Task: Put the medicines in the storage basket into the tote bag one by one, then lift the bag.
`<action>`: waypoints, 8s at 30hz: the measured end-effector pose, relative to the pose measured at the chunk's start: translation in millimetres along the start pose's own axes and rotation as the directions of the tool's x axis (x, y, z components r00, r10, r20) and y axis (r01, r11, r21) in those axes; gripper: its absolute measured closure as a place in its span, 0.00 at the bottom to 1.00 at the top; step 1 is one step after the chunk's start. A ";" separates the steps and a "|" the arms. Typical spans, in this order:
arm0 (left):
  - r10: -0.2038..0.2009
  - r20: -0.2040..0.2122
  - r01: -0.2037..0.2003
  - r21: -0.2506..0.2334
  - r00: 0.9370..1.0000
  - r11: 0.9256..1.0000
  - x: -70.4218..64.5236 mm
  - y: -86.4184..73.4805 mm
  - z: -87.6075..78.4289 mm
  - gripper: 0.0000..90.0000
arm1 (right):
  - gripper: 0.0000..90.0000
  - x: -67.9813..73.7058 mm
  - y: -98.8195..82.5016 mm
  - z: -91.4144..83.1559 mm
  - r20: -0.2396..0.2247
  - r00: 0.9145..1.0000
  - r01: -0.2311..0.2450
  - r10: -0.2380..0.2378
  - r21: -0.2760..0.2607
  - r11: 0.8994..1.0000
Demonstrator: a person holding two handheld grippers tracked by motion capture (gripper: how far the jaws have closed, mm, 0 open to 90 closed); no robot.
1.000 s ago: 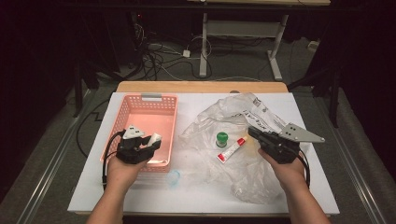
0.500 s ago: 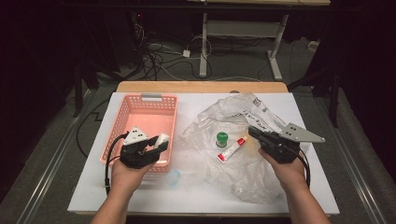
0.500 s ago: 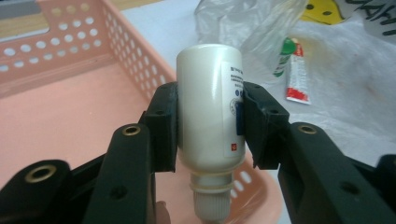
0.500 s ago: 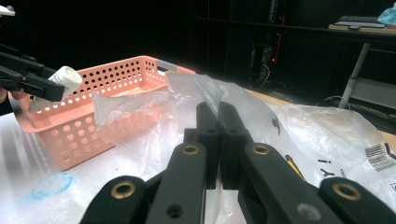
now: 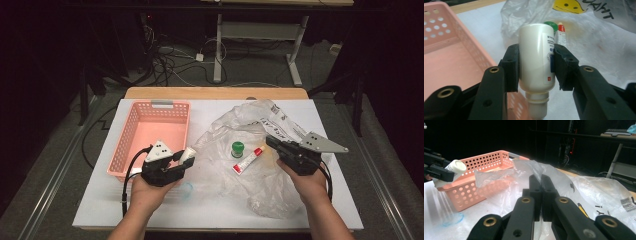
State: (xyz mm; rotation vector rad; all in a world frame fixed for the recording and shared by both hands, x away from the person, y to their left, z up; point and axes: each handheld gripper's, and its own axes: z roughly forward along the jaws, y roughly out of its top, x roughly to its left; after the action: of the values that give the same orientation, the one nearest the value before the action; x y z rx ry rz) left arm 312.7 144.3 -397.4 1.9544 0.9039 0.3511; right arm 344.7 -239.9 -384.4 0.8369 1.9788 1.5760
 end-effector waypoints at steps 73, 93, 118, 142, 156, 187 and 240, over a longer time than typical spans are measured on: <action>0.101 0.157 -0.119 0.103 0.982 0.988 -77.5 40.0 179.0 0.65 | 1.00 -1.9 0.6 -0.3 0.000 1.000 -0.001 0.001 -0.007 1.000; 0.090 0.178 -0.118 0.150 0.980 0.982 -84.3 35.8 207.9 0.57 | 1.00 -2.9 -0.6 -0.2 -0.002 1.000 -0.008 0.008 -0.004 1.000; 0.098 0.166 -0.111 0.069 0.981 0.991 -56.1 -10.1 101.1 0.33 | 1.00 -0.4 -1.2 0.4 0.004 1.000 -0.001 0.001 0.006 1.000; 0.158 0.135 -0.190 0.269 0.978 0.944 -70.4 -34.9 121.8 0.23 | 1.00 -0.1 -2.2 -4.7 0.032 0.999 -0.002 0.002 0.014 1.000; 0.188 0.192 -0.230 0.231 0.963 0.945 -75.6 -29.7 130.4 0.68 | 1.00 1.3 -6.1 -11.5 0.048 0.999 -0.002 0.001 0.023 1.000; 0.082 0.163 -0.080 -0.024 0.983 0.997 -58.1 -25.2 102.5 0.99 | 1.00 -4.9 -6.3 -18.2 0.062 0.998 -0.018 0.018 0.001 1.000; 0.147 -0.006 -0.132 -0.472 0.989 0.871 -36.2 196.4 48.3 0.99 | 1.00 -53.4 127.6 -7.6 0.230 0.973 0.023 0.038 -0.255 0.967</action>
State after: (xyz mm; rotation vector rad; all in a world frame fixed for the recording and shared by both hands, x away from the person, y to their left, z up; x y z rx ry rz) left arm 403.9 28.4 -254.4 1.5656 0.5863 0.5681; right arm 398.5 -263.6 -259.0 0.8789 1.5707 1.6135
